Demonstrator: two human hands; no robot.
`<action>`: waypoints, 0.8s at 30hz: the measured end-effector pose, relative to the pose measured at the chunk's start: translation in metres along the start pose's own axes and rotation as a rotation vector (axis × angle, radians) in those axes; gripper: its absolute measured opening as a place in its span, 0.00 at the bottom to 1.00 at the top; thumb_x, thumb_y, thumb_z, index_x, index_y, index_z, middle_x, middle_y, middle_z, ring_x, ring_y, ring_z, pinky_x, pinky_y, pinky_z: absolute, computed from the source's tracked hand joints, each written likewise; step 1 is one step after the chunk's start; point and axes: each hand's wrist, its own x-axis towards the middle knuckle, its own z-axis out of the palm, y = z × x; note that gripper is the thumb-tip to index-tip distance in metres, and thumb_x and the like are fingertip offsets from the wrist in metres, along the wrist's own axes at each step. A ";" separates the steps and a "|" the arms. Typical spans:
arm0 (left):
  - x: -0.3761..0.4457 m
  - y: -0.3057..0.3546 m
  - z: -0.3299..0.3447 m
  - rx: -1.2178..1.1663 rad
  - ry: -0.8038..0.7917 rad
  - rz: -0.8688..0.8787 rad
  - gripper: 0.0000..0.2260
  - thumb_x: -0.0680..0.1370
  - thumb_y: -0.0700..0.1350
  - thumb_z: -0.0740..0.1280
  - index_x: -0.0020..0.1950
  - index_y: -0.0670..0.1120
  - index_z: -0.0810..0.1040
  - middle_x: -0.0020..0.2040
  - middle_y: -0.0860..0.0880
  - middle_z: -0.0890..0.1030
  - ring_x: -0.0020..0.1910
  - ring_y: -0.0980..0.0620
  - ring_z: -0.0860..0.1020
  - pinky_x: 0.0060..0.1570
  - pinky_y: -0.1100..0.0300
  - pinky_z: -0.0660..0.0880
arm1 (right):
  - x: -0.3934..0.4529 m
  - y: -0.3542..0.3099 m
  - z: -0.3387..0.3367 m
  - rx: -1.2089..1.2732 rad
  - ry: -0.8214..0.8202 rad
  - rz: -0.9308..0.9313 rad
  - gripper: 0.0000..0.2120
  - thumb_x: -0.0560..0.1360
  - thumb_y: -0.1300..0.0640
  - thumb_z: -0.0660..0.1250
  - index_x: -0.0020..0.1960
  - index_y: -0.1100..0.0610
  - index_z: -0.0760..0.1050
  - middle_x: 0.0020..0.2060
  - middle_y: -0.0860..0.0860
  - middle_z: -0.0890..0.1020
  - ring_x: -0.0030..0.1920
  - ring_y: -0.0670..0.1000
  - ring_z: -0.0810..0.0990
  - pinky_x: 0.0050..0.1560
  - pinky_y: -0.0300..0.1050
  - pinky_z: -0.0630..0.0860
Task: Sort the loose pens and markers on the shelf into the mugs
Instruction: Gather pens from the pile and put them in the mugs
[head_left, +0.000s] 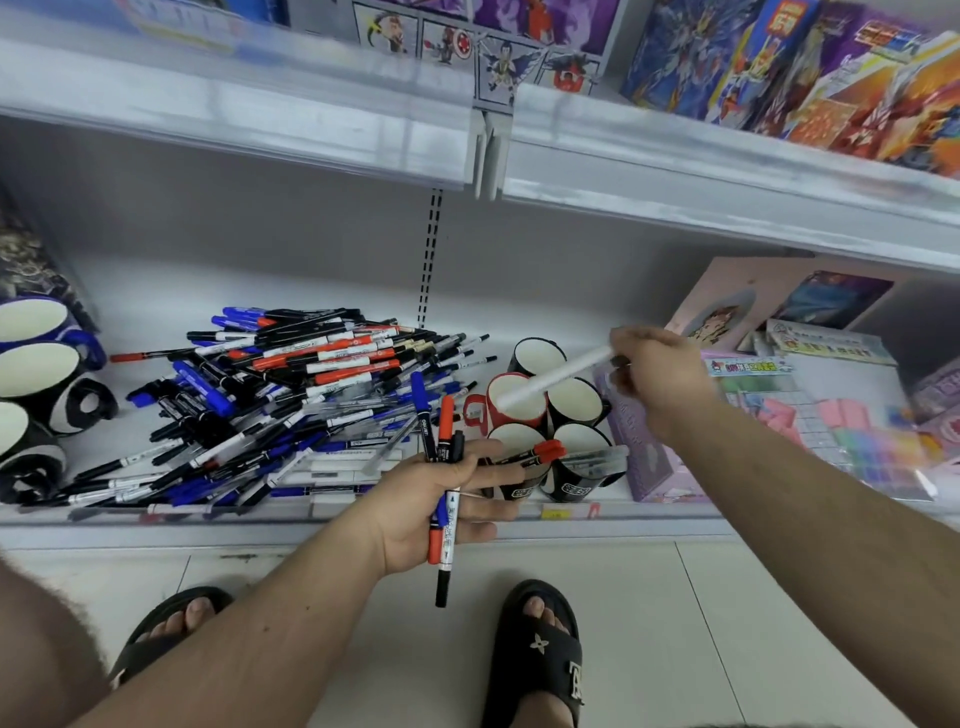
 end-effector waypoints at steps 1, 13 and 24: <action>0.003 -0.001 -0.001 0.020 0.037 0.004 0.13 0.83 0.46 0.59 0.63 0.46 0.78 0.55 0.45 0.85 0.37 0.48 0.83 0.32 0.59 0.78 | 0.009 0.003 -0.006 0.017 0.075 0.007 0.07 0.77 0.64 0.66 0.41 0.56 0.78 0.33 0.54 0.76 0.27 0.50 0.73 0.33 0.44 0.70; 0.032 0.003 0.006 -0.102 -0.055 0.040 0.16 0.75 0.49 0.65 0.62 0.47 0.77 0.34 0.51 0.68 0.24 0.58 0.62 0.22 0.66 0.61 | 0.103 0.092 -0.021 -0.490 0.267 0.235 0.06 0.72 0.58 0.67 0.42 0.60 0.80 0.40 0.58 0.85 0.44 0.58 0.85 0.42 0.50 0.80; 0.025 0.008 -0.015 -0.165 -0.333 -0.018 0.23 0.76 0.38 0.63 0.72 0.42 0.72 0.39 0.48 0.74 0.31 0.54 0.71 0.31 0.62 0.71 | 0.103 0.101 0.010 -0.745 -0.010 0.234 0.05 0.73 0.61 0.66 0.45 0.61 0.80 0.39 0.54 0.85 0.39 0.53 0.83 0.42 0.46 0.82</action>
